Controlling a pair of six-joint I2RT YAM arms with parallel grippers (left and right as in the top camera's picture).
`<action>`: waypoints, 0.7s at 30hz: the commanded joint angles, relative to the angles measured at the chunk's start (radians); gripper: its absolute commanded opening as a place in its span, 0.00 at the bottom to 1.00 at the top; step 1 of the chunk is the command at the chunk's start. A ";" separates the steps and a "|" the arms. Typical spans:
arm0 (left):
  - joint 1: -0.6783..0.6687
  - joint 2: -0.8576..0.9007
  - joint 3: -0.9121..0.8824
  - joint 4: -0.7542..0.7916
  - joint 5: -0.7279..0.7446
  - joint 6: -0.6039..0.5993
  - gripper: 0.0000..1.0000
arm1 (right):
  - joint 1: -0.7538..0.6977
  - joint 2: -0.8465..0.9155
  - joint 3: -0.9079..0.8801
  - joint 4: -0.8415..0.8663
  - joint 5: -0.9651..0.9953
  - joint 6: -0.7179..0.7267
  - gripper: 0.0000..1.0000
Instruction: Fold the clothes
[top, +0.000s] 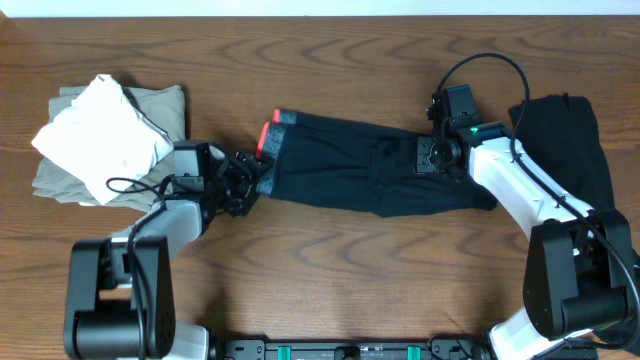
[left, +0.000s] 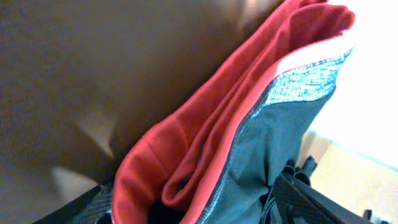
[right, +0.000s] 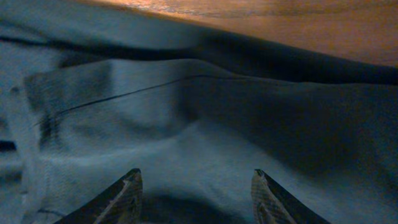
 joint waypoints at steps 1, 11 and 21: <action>-0.012 0.138 -0.051 -0.003 -0.112 -0.001 0.77 | -0.008 -0.024 0.003 -0.001 0.011 -0.012 0.54; -0.012 0.166 -0.051 0.064 -0.178 0.105 0.58 | -0.008 -0.024 0.003 -0.010 0.011 -0.012 0.54; -0.034 0.211 -0.051 0.187 -0.208 0.103 0.57 | -0.008 -0.024 0.003 -0.011 0.010 0.003 0.53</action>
